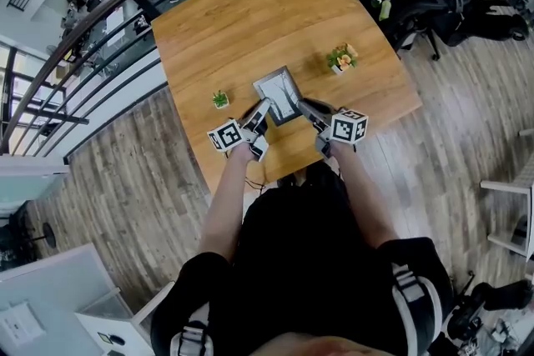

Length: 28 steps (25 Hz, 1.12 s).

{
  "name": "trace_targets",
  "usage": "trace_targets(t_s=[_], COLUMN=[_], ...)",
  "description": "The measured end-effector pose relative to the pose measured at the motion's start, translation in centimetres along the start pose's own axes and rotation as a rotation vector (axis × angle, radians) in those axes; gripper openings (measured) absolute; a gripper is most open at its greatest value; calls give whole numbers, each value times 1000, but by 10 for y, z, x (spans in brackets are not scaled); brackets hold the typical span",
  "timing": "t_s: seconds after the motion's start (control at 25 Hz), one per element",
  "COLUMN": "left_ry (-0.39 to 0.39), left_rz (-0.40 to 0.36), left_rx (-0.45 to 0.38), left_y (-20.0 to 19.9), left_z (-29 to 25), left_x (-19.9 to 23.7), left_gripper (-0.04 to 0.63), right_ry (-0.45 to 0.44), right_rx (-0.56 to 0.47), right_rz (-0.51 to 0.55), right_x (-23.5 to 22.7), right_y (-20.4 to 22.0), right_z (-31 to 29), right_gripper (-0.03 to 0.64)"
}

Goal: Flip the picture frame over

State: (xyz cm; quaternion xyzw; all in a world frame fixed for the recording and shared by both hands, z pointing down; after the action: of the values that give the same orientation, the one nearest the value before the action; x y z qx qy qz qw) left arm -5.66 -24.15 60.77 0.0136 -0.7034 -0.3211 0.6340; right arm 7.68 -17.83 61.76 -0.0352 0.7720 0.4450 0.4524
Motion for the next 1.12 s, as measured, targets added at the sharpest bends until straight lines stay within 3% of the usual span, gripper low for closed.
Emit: trace_targets(t_s=[0.4, 0.76, 1.12], left_ry=[-159, -271, -381], left_rz=[-84, -111, -81], left_rx=[36, 31, 29], left_y=[15, 28, 51], left_z=[-27, -49, -58], left_x=[19, 33, 51], left_gripper=[89, 91, 91], right_ry=[117, 111, 106], right_rx=[120, 215, 317], right_rz=[126, 108, 112], right_x=[-40, -76, -106], right_y=[10, 12, 27], right_z=[0, 2, 3], right_gripper=[94, 95, 98])
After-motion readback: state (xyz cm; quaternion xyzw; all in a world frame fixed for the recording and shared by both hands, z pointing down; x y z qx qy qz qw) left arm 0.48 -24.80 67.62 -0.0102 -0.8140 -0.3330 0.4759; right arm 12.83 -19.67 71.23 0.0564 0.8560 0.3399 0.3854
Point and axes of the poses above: the fingertips, and each gripper's own axes: z backward along the fingers, x to its left, y out of its underside, the point moved 2 cm from there along z, backward along the fingers, and after that the axes turned 3 degrees about x, right-handed, at the moved point
